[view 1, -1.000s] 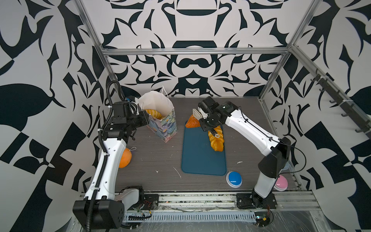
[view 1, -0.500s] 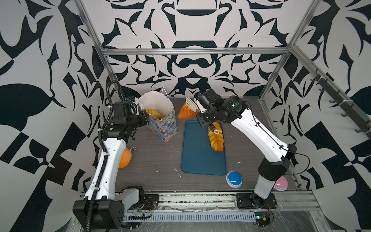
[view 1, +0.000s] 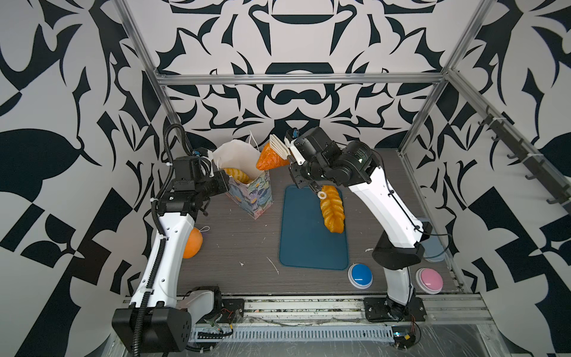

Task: Place the fake bread into the paper bag
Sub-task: 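Lift the orange bread and carry it toward the paper bag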

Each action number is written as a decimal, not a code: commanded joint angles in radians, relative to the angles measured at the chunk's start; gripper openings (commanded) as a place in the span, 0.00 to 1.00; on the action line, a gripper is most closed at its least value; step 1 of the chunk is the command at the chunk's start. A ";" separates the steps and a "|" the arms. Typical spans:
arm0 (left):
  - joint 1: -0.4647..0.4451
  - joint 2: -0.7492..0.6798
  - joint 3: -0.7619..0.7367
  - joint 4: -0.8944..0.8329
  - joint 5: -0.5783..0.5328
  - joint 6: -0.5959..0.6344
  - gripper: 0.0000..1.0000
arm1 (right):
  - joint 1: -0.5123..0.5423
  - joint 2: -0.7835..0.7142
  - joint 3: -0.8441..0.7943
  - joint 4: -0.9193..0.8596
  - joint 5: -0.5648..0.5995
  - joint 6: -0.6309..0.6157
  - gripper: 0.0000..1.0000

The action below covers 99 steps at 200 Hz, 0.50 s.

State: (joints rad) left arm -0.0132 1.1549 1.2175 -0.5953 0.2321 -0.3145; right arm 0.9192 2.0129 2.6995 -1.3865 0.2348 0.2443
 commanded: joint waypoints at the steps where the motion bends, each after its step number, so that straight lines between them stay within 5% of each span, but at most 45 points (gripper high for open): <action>1: 0.002 -0.006 -0.007 -0.009 0.009 -0.002 0.00 | 0.007 -0.035 0.034 0.086 -0.030 -0.010 0.23; 99: 0.003 -0.002 -0.006 -0.011 0.003 -0.001 0.00 | 0.013 -0.020 -0.061 0.297 -0.149 -0.030 0.23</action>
State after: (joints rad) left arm -0.0132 1.1549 1.2175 -0.5949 0.2321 -0.3145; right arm 0.9257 2.0151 2.6816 -1.2568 0.1257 0.2314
